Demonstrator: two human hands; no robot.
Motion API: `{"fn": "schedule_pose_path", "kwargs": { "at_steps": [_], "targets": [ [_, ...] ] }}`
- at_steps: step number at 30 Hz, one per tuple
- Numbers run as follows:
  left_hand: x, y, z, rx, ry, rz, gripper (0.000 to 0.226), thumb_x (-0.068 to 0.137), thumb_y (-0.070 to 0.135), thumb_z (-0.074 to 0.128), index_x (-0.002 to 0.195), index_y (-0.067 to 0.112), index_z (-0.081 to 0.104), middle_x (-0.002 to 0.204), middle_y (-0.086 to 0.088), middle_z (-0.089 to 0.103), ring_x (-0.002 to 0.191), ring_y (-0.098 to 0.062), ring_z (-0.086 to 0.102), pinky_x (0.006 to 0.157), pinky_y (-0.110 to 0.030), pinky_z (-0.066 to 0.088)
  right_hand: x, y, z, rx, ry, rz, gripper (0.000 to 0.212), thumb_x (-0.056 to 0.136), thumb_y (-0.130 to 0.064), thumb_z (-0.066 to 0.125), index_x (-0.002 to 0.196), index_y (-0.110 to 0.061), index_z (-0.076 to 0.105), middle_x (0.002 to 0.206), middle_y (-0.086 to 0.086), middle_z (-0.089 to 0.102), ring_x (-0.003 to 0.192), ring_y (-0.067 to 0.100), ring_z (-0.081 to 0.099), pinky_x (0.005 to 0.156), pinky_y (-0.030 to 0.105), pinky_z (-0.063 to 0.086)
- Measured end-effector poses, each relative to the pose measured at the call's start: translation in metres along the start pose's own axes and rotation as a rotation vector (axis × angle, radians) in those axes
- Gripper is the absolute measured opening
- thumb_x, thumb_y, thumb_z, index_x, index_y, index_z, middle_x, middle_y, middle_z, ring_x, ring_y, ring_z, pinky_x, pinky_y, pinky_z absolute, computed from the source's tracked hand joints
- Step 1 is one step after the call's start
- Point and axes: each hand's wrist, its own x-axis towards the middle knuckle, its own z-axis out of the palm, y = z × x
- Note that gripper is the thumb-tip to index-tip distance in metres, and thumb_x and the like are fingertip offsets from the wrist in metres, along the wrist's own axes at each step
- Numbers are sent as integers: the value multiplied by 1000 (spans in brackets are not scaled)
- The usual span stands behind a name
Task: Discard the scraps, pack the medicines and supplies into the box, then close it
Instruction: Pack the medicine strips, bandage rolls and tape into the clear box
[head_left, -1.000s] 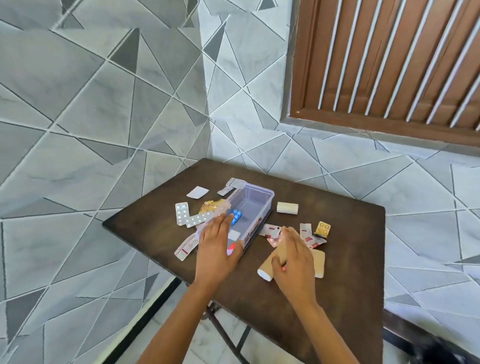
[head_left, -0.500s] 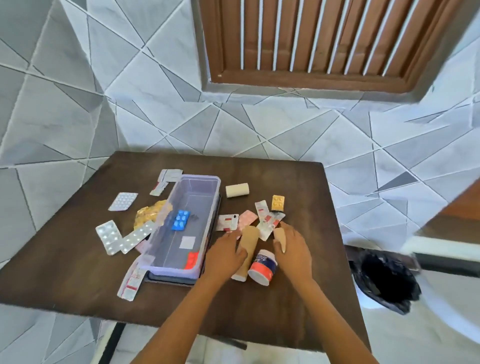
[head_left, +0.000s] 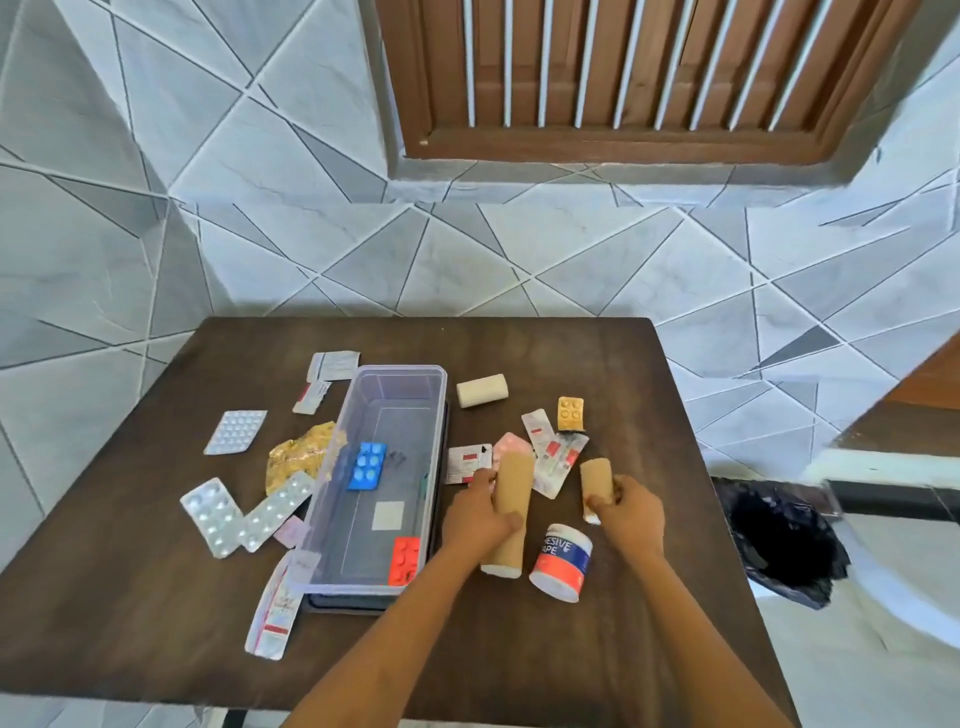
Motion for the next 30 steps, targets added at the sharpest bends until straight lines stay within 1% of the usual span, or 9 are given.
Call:
{"fn": "schedule_pose_path", "kwargs": {
  "at_steps": [2, 4, 8, 12, 15, 18, 23, 27, 30],
  "targets": [
    [-4, 2, -21, -98, 49, 21, 65, 84, 30, 64, 138, 28, 28, 142, -6, 45, 124, -28, 51, 100, -41, 45, -7, -17, -6, 99, 39, -21, 41, 84, -21, 65, 120, -4, 55, 119, 18, 64, 100, 29, 62, 90, 38, 51],
    [-11, 1, -49, -131, 129, 70, 64, 83, 27, 64, 136, 28, 30, 138, -6, 48, 120, -28, 53, 99, -41, 46, -19, -40, -10, 203, 47, -101, 49, 82, -19, 68, 126, -8, 49, 121, 16, 62, 101, 31, 62, 88, 38, 50],
    [-26, -33, -112, -52, 230, 51, 62, 82, 23, 64, 134, 26, 32, 116, -10, 57, 109, -32, 59, 92, -41, 48, -61, -96, 10, 216, -169, -338, 67, 80, -12, 66, 138, -21, 34, 108, 9, 56, 88, 21, 54, 77, 29, 42],
    [-34, -77, -138, 74, 211, -17, 62, 79, 22, 66, 133, 20, 36, 115, -17, 61, 104, -34, 60, 86, -40, 49, -95, -129, 54, -141, -350, -609, 63, 81, -16, 61, 138, -23, 34, 129, 10, 56, 111, 27, 56, 86, 32, 44],
    [-34, -99, -136, 235, 215, -18, 60, 81, 24, 63, 133, 16, 34, 113, -18, 63, 105, -35, 61, 83, -40, 50, -108, -142, 81, -505, -339, -714, 54, 84, -14, 53, 135, -17, 37, 125, 12, 59, 116, 30, 55, 88, 36, 46],
    [-30, -109, -127, 435, 221, 25, 57, 86, 25, 57, 135, 12, 32, 117, -20, 61, 107, -37, 60, 85, -42, 49, -114, -150, 100, -738, -319, -800, 32, 83, -10, 51, 115, -12, 54, 113, 12, 66, 109, 31, 58, 93, 36, 38],
    [-25, -113, -114, 632, 194, 113, 38, 93, 8, 41, 131, 5, 36, 117, -21, 60, 104, -36, 61, 83, -43, 50, -111, -144, 119, -889, -344, -815, 23, 83, -11, 56, 104, -10, 65, 108, 14, 68, 108, 32, 58, 104, 36, 31],
    [-25, -119, -115, 710, 104, 155, 33, 92, 1, 42, 125, -2, 45, 124, -22, 56, 113, -35, 57, 91, -40, 47, -110, -129, 125, -978, -327, -865, 30, 88, -10, 48, 113, -10, 64, 117, 15, 64, 123, 33, 44, 115, 37, 18],
    [-25, -124, -118, 726, 88, 189, 33, 91, 0, 45, 123, -3, 51, 131, -21, 50, 115, -35, 55, 95, -38, 46, -113, -122, 125, -942, -316, -913, 36, 87, -6, 49, 118, -16, 62, 120, 12, 62, 125, 33, 40, 115, 35, 18]
  ]
}}
